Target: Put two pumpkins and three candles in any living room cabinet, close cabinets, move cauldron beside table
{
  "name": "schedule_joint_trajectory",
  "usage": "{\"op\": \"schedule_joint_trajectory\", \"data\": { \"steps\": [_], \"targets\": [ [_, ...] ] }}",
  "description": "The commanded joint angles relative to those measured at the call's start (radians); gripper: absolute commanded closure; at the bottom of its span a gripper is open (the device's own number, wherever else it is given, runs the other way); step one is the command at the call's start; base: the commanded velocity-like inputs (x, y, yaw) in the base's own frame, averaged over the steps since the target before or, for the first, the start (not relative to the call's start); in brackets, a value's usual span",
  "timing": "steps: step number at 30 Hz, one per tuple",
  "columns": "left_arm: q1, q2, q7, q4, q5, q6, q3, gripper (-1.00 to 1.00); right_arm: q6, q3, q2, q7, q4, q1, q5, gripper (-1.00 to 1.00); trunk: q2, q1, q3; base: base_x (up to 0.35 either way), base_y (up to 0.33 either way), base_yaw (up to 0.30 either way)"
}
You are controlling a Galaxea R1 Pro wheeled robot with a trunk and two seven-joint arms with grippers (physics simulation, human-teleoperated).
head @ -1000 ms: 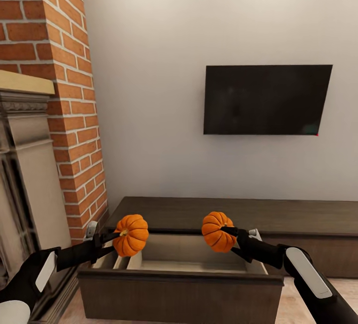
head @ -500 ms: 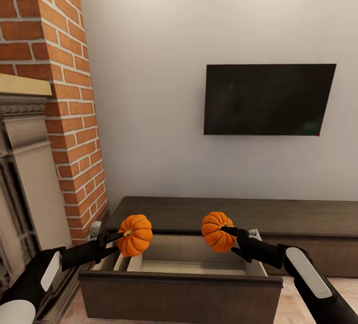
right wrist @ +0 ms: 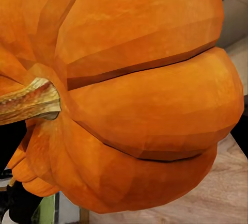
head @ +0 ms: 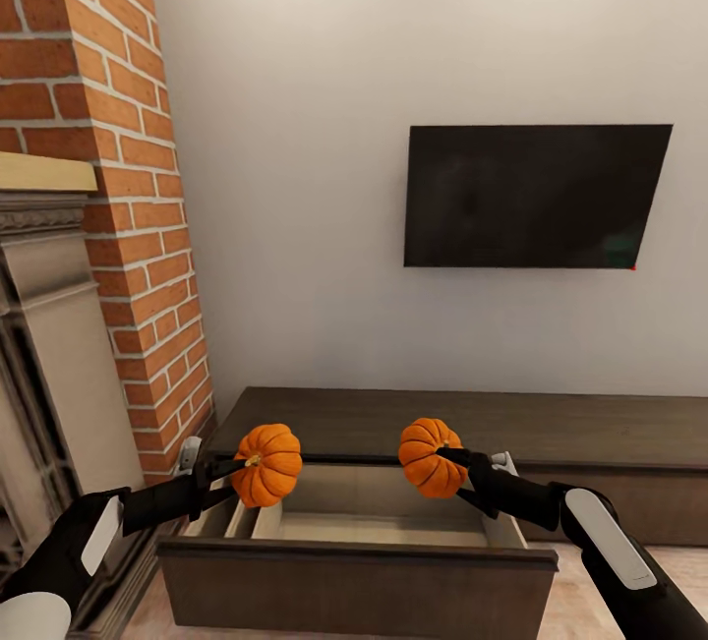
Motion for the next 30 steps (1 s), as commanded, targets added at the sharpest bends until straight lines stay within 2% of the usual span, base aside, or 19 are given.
{"op": "schedule_joint_trajectory", "data": {
  "steps": [1,16,30],
  "targets": [
    [-0.001,0.0,-0.003,0.0,-0.001,0.004,0.001,1.0,0.001,0.002,-0.001,-0.003,0.0,-0.001,-0.003,1.0,0.007,-0.004,0.0,0.0,0.0,0.0],
    [-0.001,0.0,-0.003,0.0,0.0,0.004,0.002,1.0,0.001,0.002,-0.001,-0.003,0.004,-0.001,-0.002,1.0,0.112,-0.062,0.022,0.0,0.0,0.0],
    [-0.001,0.0,-0.003,0.0,0.001,0.004,0.003,1.0,0.001,0.002,-0.001,-0.003,0.011,-0.001,0.001,1.0,0.112,-0.062,-0.001,0.0,0.0,0.0]
  ]
}}
